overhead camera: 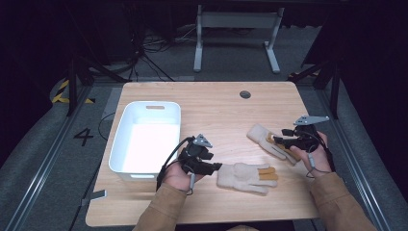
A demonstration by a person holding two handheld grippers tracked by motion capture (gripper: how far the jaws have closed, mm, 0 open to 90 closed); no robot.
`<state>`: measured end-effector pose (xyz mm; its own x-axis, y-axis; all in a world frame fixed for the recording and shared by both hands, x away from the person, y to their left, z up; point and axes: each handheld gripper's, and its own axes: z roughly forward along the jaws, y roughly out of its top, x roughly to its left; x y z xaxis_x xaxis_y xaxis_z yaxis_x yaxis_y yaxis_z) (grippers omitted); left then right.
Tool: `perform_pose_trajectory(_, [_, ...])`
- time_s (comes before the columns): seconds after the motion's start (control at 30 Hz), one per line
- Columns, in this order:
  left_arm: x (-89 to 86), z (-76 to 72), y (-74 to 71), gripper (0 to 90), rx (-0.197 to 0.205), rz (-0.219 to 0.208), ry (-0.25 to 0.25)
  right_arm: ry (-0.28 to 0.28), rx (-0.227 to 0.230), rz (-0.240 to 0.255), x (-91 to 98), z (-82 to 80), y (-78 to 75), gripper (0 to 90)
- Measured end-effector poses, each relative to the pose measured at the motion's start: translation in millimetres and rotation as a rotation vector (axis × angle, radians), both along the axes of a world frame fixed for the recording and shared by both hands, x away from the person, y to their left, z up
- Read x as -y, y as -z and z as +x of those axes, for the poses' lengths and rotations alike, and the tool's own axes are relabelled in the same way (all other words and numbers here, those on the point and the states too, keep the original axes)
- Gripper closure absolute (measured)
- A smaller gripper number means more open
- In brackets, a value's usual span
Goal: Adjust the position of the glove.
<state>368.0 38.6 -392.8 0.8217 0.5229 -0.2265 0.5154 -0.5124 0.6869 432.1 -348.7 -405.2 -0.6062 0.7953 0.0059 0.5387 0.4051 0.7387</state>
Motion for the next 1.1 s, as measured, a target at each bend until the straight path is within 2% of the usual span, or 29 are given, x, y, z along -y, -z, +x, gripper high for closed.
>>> perform_pose_trajectory(0.3, [-4.3,-1.0,2.6,49.8,-0.007,0.001,-0.014,0.045,-0.052,-0.037,7.1,14.7,19.1,47.1])
perform_pose_trajectory(0.47, [-3.5,-0.8,3.1,49.6,-0.009,0.002,-0.012,0.049,-0.082,-0.046,8.4,18.2,26.9,48.5])
perform_pose_trajectory(0.93, [-1.6,0.1,5.9,49.2,-0.018,0.012,-0.005,0.045,-0.135,-0.073,2.0,21.9,37.0,48.9])
perform_pose_trajectory(1.1, [-1.5,0.0,5.9,49.1,-0.02,0.014,-0.004,0.041,-0.138,-0.096,-0.6,23.3,39.0,48.0])
